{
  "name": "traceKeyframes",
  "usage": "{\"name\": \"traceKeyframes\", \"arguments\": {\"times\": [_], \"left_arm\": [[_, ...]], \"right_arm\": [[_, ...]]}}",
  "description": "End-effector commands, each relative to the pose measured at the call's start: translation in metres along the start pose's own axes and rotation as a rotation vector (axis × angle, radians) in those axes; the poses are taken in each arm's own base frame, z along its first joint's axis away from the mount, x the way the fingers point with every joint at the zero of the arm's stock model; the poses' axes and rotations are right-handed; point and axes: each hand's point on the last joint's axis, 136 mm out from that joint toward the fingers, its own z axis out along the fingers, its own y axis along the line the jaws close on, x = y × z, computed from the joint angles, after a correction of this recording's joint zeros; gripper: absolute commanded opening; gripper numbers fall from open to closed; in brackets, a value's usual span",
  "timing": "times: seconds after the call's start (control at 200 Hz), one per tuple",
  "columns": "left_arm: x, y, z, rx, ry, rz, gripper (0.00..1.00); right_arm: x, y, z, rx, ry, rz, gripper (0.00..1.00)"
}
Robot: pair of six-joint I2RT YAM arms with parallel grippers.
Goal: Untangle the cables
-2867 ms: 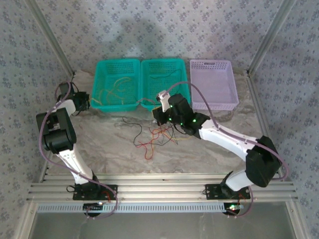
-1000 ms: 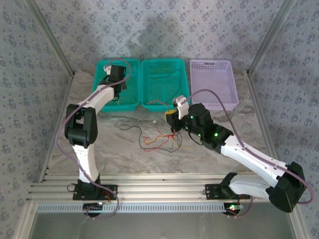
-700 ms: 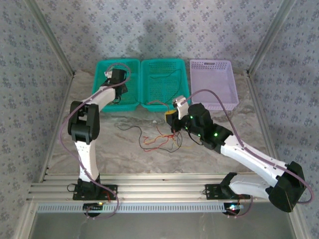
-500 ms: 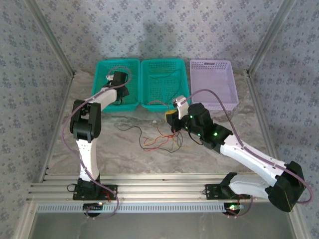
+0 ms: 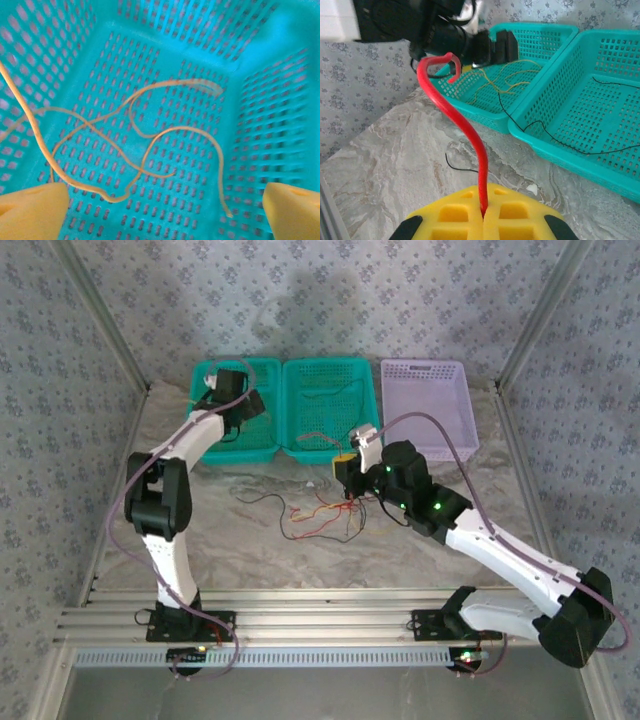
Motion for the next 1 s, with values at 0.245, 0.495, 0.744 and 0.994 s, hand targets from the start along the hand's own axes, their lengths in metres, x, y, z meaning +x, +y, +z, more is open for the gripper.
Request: {"name": "traceKeyframes", "arguments": {"times": [0.245,0.495,0.744,0.994], "left_arm": [[-0.009,0.022,-0.053,0.003,-0.028,-0.097,1.00],[0.000,0.062,-0.012,-0.003,0.067,-0.300,0.98],[0.011,0.069,0.024,-0.047,0.133,-0.304,0.94],[0.000,0.036,0.004,-0.027,0.074,-0.186,0.95]], "right_arm": [[-0.022,0.006,-0.011,-0.025,-0.042,0.032,0.00],[-0.018,0.012,-0.006,-0.061,-0.018,0.046,0.00],[-0.017,0.011,-0.008,-0.053,-0.016,0.042,0.00],[-0.024,0.011,-0.010,-0.051,-0.036,0.032,0.00]]}}
